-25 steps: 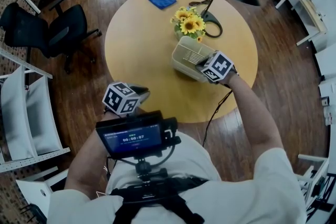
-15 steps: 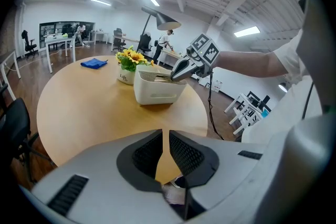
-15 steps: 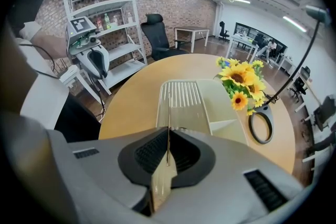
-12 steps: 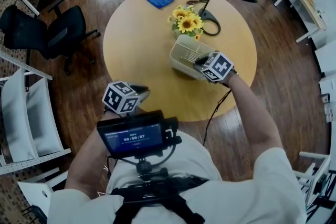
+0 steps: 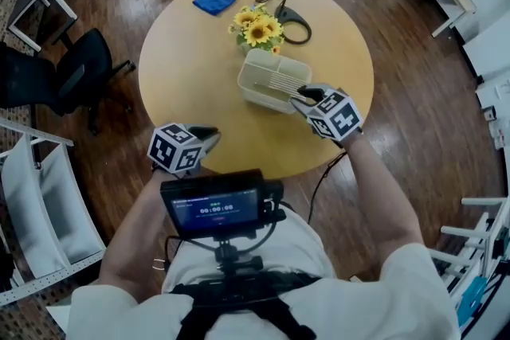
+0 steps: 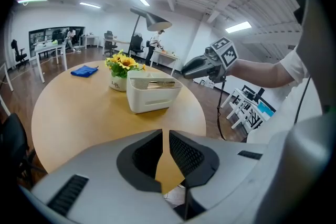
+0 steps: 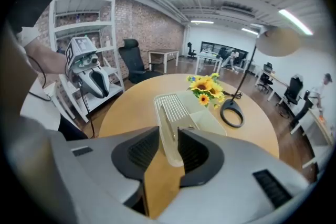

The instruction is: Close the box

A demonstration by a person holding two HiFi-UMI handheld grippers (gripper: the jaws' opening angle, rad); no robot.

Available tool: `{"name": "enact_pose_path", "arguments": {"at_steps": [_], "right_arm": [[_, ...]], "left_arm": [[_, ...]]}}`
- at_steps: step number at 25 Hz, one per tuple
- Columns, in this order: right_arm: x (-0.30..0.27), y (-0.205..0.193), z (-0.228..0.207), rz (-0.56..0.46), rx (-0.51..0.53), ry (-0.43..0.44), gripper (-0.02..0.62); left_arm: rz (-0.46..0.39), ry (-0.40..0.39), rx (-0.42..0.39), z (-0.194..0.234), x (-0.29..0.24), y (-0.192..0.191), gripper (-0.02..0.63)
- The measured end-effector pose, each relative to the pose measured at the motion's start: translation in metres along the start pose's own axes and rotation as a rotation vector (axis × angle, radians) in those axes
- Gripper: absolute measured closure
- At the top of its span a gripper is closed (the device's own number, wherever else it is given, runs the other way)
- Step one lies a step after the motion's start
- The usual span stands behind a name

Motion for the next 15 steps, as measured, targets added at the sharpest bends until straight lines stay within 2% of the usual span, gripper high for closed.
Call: {"name": "enact_pose_path", "arguments": {"at_steps": [5, 7, 9, 13, 15], "right_arm": [[0.061, -0.047, 0.042, -0.079, -0.256, -0.172, 0.477], [0.082, -0.068, 0.073, -0.11, -0.367, -0.232, 0.476], [0.101, -0.086, 0.108, -0.13, -0.469, -0.278, 0.448], [0.144, -0.122, 0.176, -0.153, -0.684, -0.358, 0.447], [0.163, -0.131, 0.204, -0.165, -0.754, -0.391, 0.396]], "left_arm": [[-0.044, -0.012, -0.081, -0.005, 0.008, 0.008, 0.575], [-0.072, -0.018, -0.103, -0.01, 0.018, 0.005, 0.575], [-0.096, -0.024, -0.127, -0.015, 0.03, 0.001, 0.575], [-0.14, -0.018, -0.161, -0.034, 0.051, -0.01, 0.575], [-0.172, -0.002, -0.171, -0.043, 0.065, -0.015, 0.575]]}}
Point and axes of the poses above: the fingertips, and each gripper's own axes: x backward along the fingers, z to its left, y out of its top, the point moved 9 cm from there along x, backward along the fingers, and after that the axes turned 9 degrees about -y, right-handed, at the moved point
